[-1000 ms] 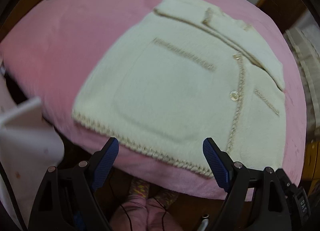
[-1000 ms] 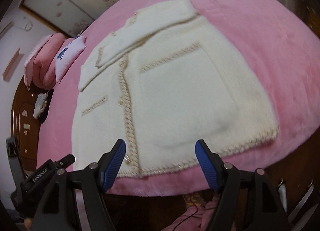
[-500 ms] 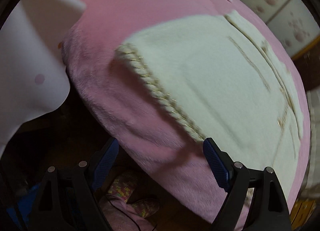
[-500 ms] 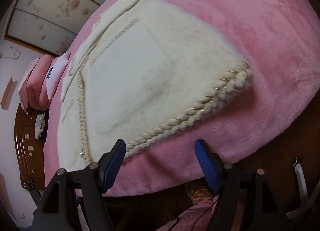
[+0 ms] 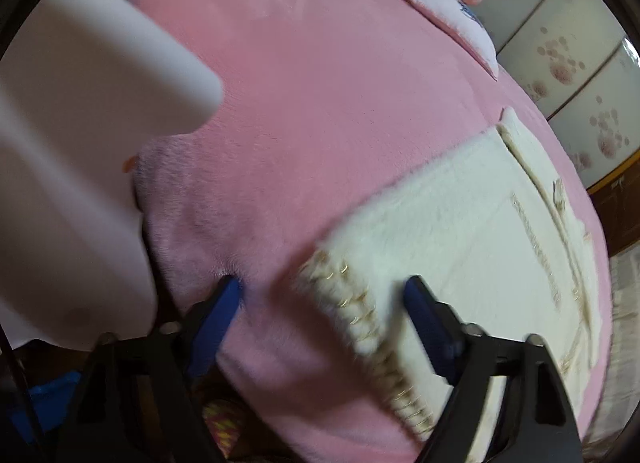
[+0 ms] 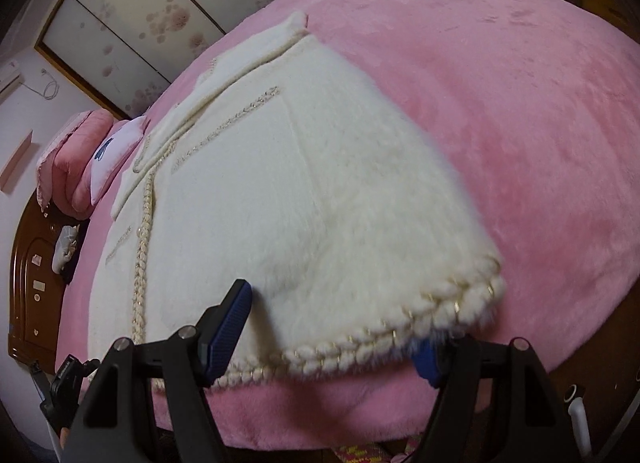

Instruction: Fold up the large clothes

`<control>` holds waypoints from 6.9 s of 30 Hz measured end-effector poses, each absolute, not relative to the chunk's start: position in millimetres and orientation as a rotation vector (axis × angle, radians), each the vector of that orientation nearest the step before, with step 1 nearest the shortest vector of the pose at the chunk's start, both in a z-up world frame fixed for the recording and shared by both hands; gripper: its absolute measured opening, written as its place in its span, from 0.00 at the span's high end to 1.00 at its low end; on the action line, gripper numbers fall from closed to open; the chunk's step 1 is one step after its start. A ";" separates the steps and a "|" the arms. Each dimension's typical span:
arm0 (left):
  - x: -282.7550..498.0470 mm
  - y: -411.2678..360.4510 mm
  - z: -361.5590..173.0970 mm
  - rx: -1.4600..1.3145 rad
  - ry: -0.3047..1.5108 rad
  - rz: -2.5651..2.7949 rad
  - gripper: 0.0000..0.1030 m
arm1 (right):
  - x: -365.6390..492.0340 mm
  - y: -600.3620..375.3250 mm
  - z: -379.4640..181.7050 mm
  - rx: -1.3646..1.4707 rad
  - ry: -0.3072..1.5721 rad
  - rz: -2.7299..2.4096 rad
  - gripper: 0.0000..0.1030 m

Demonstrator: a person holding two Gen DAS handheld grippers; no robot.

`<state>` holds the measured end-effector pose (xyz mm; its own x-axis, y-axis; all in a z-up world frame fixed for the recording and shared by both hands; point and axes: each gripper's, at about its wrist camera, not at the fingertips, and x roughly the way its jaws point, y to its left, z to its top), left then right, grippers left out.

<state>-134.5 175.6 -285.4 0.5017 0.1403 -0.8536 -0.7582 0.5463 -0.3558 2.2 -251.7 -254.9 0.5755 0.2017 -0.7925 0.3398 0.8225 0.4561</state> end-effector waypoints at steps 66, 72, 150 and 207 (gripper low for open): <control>442.1 118.4 -130.8 -0.509 1.037 0.235 0.91 | 438.2 -302.6 -148.9 0.681 0.865 -0.181 0.89; 468.0 109.7 -158.6 -0.464 1.112 0.216 0.68 | 467.1 -299.0 -169.7 0.521 0.929 -0.202 0.64; 324.2 -25.0 -236.3 -0.346 1.281 -0.155 0.92 | 343.8 -129.5 -248.4 0.795 1.200 0.271 1.00; 447.2 135.5 -273.5 -0.293 1.018 0.305 0.99 | 469.2 -139.2 -188.0 0.309 1.223 0.116 1.00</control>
